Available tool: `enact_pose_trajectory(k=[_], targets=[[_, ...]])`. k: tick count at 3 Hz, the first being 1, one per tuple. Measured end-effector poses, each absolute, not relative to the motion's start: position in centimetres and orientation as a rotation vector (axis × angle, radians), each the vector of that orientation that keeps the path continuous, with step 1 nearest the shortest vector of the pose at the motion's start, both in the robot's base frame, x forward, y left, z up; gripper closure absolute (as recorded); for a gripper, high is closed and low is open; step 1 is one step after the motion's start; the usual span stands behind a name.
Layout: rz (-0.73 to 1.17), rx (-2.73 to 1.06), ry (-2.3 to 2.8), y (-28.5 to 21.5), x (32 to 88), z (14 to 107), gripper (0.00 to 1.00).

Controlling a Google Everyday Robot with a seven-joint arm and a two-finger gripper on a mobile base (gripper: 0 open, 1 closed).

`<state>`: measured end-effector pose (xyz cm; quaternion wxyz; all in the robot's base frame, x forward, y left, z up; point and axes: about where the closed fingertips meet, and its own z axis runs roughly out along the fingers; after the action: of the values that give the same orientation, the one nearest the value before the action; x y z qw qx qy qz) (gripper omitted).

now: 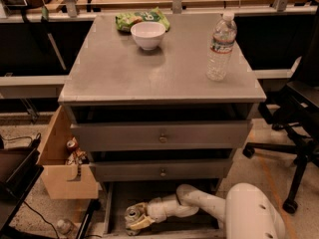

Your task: Place 7up can into bottom drawer

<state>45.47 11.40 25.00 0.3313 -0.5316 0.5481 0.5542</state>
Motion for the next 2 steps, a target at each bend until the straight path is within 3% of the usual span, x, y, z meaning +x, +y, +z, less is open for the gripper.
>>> enact_pose_trajectory(k=[2], targets=[[1.245, -1.466, 1.344, 11.2, 46.2, 27.1, 1.00]])
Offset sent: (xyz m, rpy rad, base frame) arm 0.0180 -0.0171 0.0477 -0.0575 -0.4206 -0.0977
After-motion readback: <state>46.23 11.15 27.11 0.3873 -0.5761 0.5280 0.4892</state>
